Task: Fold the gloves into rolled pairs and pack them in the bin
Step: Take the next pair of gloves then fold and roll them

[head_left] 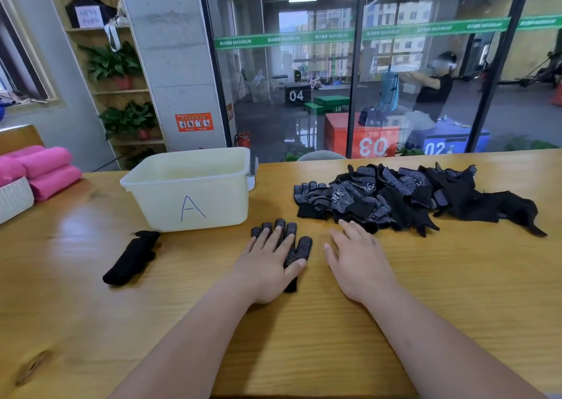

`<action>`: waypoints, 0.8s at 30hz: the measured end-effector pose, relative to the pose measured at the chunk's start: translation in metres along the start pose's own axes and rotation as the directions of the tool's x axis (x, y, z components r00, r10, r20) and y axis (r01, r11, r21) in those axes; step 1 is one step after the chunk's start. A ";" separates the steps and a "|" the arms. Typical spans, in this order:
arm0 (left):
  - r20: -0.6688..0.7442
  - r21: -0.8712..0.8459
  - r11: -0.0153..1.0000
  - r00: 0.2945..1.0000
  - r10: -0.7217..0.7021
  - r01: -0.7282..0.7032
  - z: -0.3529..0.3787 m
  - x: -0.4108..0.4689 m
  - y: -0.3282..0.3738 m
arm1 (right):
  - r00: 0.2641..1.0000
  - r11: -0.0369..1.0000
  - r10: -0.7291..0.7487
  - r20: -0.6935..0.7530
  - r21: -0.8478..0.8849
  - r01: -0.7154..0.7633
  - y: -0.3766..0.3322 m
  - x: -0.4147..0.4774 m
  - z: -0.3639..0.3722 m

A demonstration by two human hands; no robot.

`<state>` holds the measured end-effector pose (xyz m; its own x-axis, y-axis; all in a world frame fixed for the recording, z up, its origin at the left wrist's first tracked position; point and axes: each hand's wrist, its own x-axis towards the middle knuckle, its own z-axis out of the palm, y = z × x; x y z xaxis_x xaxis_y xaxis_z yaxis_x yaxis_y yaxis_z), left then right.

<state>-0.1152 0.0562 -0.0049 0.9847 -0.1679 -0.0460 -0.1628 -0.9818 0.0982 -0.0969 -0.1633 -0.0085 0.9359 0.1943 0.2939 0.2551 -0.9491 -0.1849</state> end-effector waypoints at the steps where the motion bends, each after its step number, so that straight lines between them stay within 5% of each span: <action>1: -0.005 -0.009 1.000 1.000 -0.020 0.020 0.000 0.000 -0.004 | 1.000 1.000 -0.004 0.004 -0.009 0.004 -0.001 0.000 0.000; 10: -0.270 -0.244 0.967 0.963 0.000 -0.069 0.003 -0.009 -0.010 | 1.000 0.992 -0.023 -0.012 -0.121 0.021 0.006 0.023 -0.001; 14: -0.256 -0.271 0.956 0.966 0.045 -0.116 0.001 -0.012 -0.009 | 0.988 0.988 0.145 0.054 -0.064 -0.142 0.021 0.040 0.003; 24: -0.242 -0.249 0.958 0.967 0.077 -0.139 -0.001 -0.014 -0.005 | 0.988 0.983 0.151 -0.036 -0.104 -0.154 0.019 0.035 0.006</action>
<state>-0.1281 0.0638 -0.0040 0.9548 -0.2166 0.2036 -0.2774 -0.8953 0.3485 -0.0578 -0.1726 -0.0072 0.9542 0.0399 0.2966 0.0817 -0.9882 -0.1296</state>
